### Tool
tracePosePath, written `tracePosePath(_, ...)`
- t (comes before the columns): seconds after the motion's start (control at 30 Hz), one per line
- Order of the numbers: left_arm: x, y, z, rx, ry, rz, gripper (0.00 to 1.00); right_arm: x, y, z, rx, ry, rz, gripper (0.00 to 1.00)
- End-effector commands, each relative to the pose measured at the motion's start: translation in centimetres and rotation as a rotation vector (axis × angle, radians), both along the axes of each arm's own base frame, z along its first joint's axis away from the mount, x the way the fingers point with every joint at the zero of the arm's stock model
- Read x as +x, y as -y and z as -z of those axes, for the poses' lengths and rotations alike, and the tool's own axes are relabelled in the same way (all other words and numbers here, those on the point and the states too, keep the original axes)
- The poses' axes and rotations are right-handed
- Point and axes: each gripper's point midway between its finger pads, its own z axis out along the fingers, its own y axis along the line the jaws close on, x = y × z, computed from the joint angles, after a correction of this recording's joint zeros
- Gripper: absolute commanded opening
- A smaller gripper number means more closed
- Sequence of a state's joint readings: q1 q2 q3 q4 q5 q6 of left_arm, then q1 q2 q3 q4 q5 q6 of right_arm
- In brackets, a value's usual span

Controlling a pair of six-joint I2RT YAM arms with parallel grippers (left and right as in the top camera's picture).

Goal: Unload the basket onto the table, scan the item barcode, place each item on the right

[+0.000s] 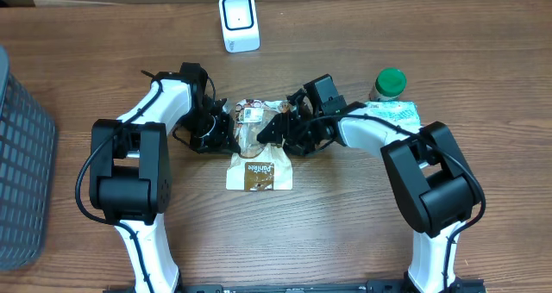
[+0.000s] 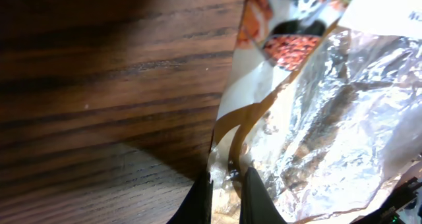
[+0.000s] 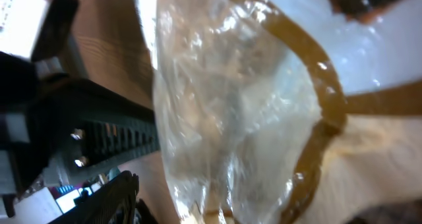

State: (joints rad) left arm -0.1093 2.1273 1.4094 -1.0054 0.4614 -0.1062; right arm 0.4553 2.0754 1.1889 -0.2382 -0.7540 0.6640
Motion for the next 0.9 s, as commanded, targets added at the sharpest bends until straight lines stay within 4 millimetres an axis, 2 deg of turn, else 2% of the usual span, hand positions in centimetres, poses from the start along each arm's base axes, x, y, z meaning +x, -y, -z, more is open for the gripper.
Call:
tracePosePath(0.0,-1.4,-0.9,2.9,0.077,-0.062,0.009,0.04,-0.7,-1.1,1.1,-0.008,-0.029,0.034,0.63)
tracePosePath(0.23,-1.4,-0.9,2.9,0.077,-0.060,0.009,0.04,0.8,-3.7,0.1,0.007,0.099,0.069,0.50)
tracePosePath(0.57,-1.1,-0.9,3.0,0.076,-0.048,0.009,0.04,1.5,-3.8,0.3,-0.024,0.147,0.090,0.38)
tracePosePath(0.7,-0.7,-1.4,2.9,0.085,-0.038,0.002,0.04,1.0,-4.1,0.0,0.005,0.153,0.044,0.28)
tracePosePath(0.77,0.1,-2.0,2.3,0.090,-0.023,-0.006,0.04,0.6,-4.4,-0.9,0.064,0.179,-0.024,0.20)
tracePosePath(0.87,1.3,-3.2,0.9,0.114,-0.016,-0.024,0.04,0.2,-4.1,-1.9,0.134,0.192,-0.094,0.15)
